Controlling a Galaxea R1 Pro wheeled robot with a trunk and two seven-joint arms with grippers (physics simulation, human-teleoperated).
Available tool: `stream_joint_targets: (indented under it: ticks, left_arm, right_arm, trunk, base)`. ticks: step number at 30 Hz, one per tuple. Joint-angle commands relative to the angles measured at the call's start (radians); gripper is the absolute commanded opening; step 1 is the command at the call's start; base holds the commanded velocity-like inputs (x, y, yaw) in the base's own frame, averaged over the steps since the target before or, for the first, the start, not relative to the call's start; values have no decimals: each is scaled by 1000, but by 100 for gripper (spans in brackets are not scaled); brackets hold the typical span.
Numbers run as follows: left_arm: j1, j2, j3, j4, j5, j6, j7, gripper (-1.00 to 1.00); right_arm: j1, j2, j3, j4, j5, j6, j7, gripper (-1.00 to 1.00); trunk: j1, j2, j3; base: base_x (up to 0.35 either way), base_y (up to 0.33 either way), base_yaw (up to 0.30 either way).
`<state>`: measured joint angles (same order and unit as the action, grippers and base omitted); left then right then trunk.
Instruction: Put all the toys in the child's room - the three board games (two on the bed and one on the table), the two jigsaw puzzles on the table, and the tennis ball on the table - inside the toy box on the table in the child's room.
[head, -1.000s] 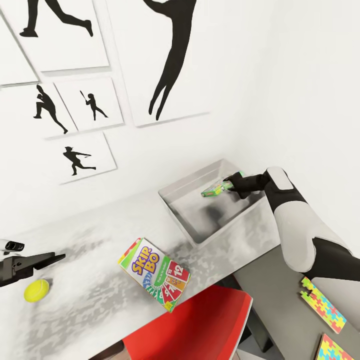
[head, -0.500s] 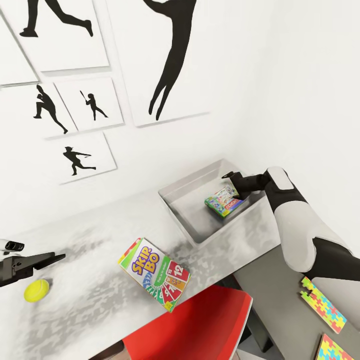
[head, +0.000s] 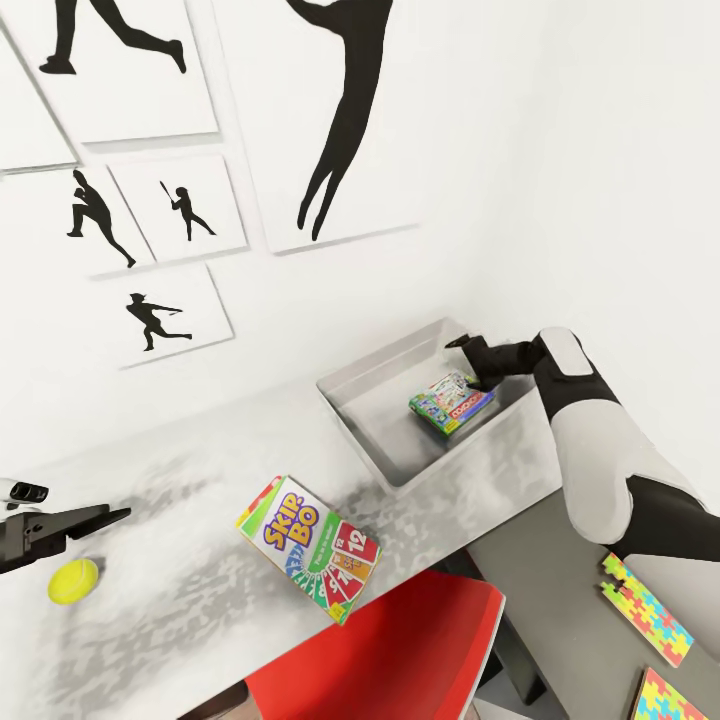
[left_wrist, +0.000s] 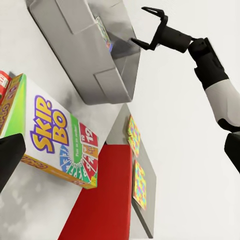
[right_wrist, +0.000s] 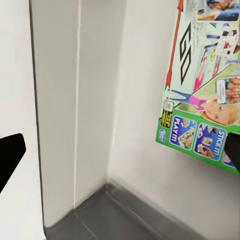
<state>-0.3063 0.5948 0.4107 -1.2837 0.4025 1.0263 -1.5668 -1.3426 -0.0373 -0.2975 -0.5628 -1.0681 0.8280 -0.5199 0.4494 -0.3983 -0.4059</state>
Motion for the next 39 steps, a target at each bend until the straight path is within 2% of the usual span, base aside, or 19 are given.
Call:
stream_joint_targets:
  ticks: [1, 10, 15, 18, 27, 28, 33, 39]
  left_arm:
    - [-1, 0, 0, 0, -1, 11, -4, 100]
    - [-1, 0, 7, -1, 2, 11, -4, 100]
    - [-1, -1, 44, -3, 17, 11, -4, 100]
    - [-1, 0, 66, -5, 25, 11, -4, 100]
    - [-1, 0, 78, -10, 31, 16, -4, 100]
    - [-1, 0, 78, -10, 32, 16, -4, 100]
    - [-1, 0, 78, -11, 33, 15, -4, 100]
    - [-1, 0, 79, -12, 33, 15, -4, 100]
  right_arm:
    - [0, 0, -2, -13, -10, 6, -7, 100]
    - [12, 5, 0, -183, -10, 110, 44, 100]
    - [29, 7, 1, -266, -10, 174, 98, 100]
    - [44, 9, 3, -314, -11, 212, 159, 100]
    - [73, 6, 10, -371, -13, 219, 305, 100]
    - [88, 5, 10, -382, -13, 219, 355, 100]
    - [125, 2, 12, -392, -11, 219, 468, 100]
    - [141, 0, 13, -395, -10, 219, 525, 100]
  trunk:
    - [1, -2, -2]
    - [1, -2, 0]
    - [1, -2, 6]
    - [1, -2, 11]
    - [1, -2, 25]
    - [1, -2, 26]
    - [1, -2, 34]
    - [1, -2, 44]
  base:
    - [0, 0, 0]
    - [0, 0, -8]
    - [0, 0, -13]
    - [-52, 6, -4]
    - [-202, 92, -1]
    - [-103, 41, 0]
    - [-81, 24, 0]
    - [-203, 97, -31]
